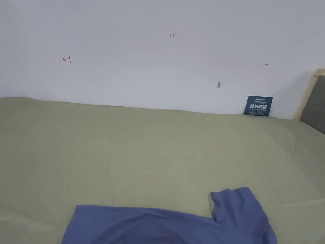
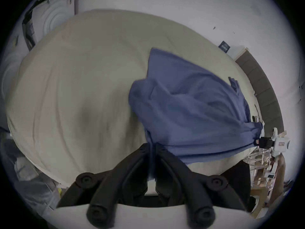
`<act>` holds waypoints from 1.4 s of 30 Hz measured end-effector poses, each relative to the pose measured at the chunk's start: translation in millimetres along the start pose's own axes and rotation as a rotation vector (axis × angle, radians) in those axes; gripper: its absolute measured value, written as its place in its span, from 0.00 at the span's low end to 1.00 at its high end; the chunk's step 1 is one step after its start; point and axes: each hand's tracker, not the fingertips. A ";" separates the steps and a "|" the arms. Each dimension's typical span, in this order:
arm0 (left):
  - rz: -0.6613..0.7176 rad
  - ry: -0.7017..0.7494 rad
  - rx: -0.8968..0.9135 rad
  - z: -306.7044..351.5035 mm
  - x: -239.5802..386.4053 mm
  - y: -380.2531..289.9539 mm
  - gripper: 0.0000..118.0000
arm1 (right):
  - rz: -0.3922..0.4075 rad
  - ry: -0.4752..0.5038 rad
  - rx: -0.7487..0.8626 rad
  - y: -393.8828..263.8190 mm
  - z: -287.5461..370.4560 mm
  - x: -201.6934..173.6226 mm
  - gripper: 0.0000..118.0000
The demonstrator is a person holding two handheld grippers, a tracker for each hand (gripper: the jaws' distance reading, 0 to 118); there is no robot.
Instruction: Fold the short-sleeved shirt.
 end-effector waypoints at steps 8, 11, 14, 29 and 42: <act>-0.008 0.016 0.000 11.4 1.0 13.0 0.64 | 0.052 -0.089 -0.007 7.8 9.1 -6.2 0.63; 0.002 -0.008 0.062 50.0 5.0 21.4 0.89 | 0.052 -0.107 0.085 15.0 44.8 -11.3 0.80; -0.052 0.069 0.118 71.4 21.0 40.9 0.87 | 0.031 -0.098 0.149 29.8 64.9 -23.4 0.81; -0.219 0.066 0.094 4.8 66.5 182.6 0.00 | 0.082 -0.084 0.136 102.3 22.7 -52.5 0.00; -0.164 0.151 -0.167 -124.7 64.4 234.3 0.73 | 0.037 -0.122 0.137 168.5 0.3 -16.4 0.00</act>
